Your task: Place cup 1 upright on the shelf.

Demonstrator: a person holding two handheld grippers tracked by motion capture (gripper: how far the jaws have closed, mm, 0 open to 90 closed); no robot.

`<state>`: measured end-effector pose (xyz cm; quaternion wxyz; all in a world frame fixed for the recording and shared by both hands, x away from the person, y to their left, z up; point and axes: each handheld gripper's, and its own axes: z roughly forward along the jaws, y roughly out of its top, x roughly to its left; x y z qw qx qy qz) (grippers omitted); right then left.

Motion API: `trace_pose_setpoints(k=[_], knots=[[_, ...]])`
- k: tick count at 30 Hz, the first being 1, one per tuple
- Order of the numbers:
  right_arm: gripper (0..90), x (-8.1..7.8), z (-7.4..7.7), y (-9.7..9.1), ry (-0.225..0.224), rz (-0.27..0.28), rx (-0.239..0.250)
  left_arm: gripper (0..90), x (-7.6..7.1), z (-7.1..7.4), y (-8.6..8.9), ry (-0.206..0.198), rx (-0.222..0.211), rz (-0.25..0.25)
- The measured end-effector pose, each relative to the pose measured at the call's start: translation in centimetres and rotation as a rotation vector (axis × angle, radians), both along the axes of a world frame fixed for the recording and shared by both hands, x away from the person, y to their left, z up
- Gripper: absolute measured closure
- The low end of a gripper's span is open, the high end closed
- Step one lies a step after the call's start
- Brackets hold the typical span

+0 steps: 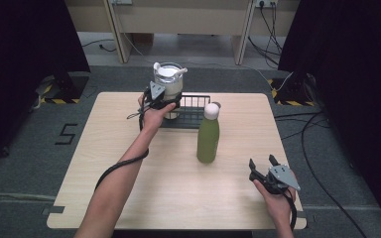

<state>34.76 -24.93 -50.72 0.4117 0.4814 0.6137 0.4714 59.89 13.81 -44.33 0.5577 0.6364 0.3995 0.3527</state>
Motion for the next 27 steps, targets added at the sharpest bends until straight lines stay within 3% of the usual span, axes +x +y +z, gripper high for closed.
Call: trace_pose_setpoints(k=[6, 13, 23, 27], knots=[[26.3, 0.1, -0.1, 0.1, -0.002, 0.005, -0.009, 3.0, -0.2, -0.3, 0.1, 0.011, 0.003, 0.007], [26.2, 0.1, -0.1, 0.1, 0.001, 0.005, -0.010, 1.9, -0.9, -0.2, 0.4, -0.008, 0.006, 0.009], [26.2, 0.0, 0.0, 0.2, -0.002, 0.005, -0.007, 1.9, -2.7, 0.4, 1.7, -0.035, 0.029, 0.006], [26.2, 0.0, 0.2, 0.2, -0.004, 0.003, -0.005, 1.9, -3.6, 0.5, 2.4, -0.043, 0.059, -0.001]])
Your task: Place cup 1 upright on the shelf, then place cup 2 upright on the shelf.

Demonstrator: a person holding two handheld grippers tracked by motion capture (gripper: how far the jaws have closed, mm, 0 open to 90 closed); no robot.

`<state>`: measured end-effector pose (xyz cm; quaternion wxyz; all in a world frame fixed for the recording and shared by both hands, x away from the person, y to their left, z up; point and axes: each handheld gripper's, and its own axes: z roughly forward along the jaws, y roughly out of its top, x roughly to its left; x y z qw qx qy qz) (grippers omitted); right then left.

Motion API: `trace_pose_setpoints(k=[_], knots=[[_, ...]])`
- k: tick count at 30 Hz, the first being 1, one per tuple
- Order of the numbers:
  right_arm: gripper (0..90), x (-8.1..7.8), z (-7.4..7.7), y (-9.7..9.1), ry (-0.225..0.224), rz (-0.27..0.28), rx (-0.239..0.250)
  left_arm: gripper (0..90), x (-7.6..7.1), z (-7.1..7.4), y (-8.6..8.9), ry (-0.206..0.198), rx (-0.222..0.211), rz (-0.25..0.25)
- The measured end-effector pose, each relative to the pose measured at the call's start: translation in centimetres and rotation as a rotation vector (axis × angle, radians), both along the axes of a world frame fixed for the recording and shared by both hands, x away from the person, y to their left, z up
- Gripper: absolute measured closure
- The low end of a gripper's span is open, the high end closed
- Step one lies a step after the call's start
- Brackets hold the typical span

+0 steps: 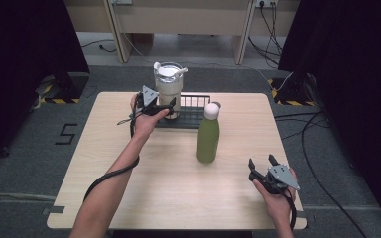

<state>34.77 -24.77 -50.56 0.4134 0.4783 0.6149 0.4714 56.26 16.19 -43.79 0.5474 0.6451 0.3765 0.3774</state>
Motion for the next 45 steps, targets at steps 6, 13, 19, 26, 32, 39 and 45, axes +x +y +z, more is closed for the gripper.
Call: trace_pose_setpoints(k=[6, 13, 19, 26, 32, 39, 45], knots=[[26.2, 0.0, 0.1, -0.2, -0.003, -0.007, 0.004, 2.1, -2.0, 0.3, 1.0, -0.014, 0.002, -0.021], [26.2, 0.0, 0.1, -0.4, -0.003, -0.016, 0.013, 1.7, -3.5, 0.3, 1.8, -0.023, 0.010, -0.043], [26.2, -0.1, 0.5, -0.3, -0.014, -0.015, 0.016, 1.4, -4.4, 0.5, 2.3, -0.027, 0.012, -0.046], [26.2, 0.0, 0.8, 0.0, -0.019, -0.004, 0.022, 1.4, -5.2, 0.2, 2.8, -0.029, 0.011, -0.047], [26.2, -0.1, 1.1, 0.6, -0.027, 0.033, 0.023, 1.4, -5.9, -0.2, 3.6, -0.029, 0.012, -0.034], [26.3, -0.1, 1.7, 1.6, -0.036, 0.065, 0.041, 1.4, -7.2, -0.1, 4.7, -0.041, 0.015, -0.025], [26.3, -0.1, 2.6, 2.6, -0.052, 0.092, 0.053, 1.4, -8.3, -0.1, 5.3, -0.044, 0.016, -0.023]])
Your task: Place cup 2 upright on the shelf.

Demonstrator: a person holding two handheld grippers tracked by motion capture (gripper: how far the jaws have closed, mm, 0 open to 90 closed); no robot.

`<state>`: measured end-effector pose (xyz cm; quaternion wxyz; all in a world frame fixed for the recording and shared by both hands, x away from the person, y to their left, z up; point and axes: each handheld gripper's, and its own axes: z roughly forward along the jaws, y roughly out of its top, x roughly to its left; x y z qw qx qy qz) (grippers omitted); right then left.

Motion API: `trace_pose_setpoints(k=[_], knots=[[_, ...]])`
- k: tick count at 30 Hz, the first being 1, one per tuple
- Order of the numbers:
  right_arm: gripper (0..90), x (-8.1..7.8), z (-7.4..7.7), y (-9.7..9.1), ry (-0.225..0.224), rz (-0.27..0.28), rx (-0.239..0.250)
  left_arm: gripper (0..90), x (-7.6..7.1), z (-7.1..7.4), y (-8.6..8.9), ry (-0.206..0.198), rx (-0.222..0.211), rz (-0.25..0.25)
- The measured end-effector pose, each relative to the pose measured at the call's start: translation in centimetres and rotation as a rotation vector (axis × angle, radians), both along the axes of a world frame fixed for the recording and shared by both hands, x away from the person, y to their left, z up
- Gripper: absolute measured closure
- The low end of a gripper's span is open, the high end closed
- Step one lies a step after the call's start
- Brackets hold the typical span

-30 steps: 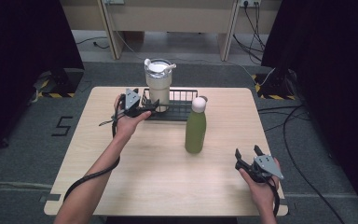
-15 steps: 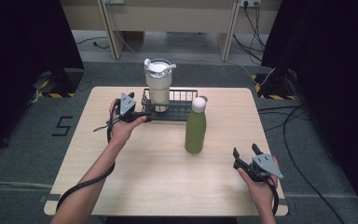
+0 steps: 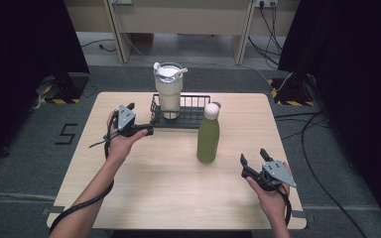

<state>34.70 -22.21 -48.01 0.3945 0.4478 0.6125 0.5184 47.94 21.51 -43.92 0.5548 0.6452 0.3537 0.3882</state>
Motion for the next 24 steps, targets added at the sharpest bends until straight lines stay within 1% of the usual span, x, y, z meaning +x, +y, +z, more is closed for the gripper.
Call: trace_pose_setpoints(k=[5, 7, 10, 15, 19, 22, 24], knots=[[25.8, 0.1, 0.5, 1.0, -0.006, 0.025, 0.011, 1.4, -0.8, -0.1, 0.3, -0.003, 0.001, 0.000], [25.4, 0.2, 0.6, 1.4, -0.011, 0.038, 0.007, 1.4, -1.1, -0.2, 0.4, -0.003, -0.002, -0.001], [24.5, 0.5, 1.0, 2.1, -0.017, 0.054, 0.018, 1.3, -1.5, -0.4, 0.5, -0.003, 0.001, -0.006], [21.1, 1.0, 1.6, 3.3, -0.031, 0.086, 0.020, 1.3, -2.2, -0.8, 0.8, -0.002, 0.004, -0.009], [18.3, 1.4, 2.0, 4.1, -0.033, 0.097, 0.026, 1.2, -2.6, -0.9, 1.0, -0.001, 0.009, -0.010], [16.9, 1.8, 2.3, 4.7, -0.046, 0.111, 0.020, 1.2, -2.8, -1.0, 1.1, 0.000, 0.007, -0.009], [15.9, 2.0, 2.5, 5.2, -0.047, 0.119, 0.027, 1.2, -3.0, -1.0, 1.1, -0.001, 0.007, -0.011]])
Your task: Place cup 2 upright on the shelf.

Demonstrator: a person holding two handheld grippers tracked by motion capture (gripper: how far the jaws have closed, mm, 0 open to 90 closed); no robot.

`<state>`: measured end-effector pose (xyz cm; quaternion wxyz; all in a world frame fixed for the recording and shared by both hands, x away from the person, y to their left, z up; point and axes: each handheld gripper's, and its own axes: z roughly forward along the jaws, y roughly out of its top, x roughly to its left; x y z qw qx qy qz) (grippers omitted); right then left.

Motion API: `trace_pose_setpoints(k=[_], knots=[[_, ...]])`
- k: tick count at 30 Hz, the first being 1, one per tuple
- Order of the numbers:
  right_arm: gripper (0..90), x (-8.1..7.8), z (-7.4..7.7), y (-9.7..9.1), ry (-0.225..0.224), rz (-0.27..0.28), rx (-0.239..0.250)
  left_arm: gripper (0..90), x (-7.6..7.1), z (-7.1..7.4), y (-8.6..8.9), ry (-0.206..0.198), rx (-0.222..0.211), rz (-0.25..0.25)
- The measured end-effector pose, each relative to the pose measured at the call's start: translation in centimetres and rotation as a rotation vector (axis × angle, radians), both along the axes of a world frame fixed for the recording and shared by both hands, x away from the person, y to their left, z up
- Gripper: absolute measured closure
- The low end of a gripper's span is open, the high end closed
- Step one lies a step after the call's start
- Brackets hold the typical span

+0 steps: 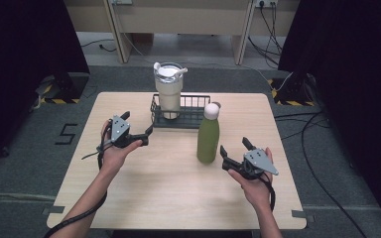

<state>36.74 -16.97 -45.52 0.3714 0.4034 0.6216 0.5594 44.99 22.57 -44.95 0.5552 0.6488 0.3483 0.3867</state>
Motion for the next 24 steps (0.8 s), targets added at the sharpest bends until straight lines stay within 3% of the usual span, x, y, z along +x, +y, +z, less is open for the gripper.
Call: trace_pose_setpoints(k=[14, 24], knots=[[13.9, 2.2, 0.3, 3.5, 0.008, 0.059, -0.023, 1.3, -1.5, -0.6, 1.0, 0.004, -0.002, -0.001], [14.5, 3.6, 0.4, 4.7, 0.018, 0.077, -0.038, 1.4, -2.7, -1.5, 1.9, 0.008, -0.005, 0.007]])
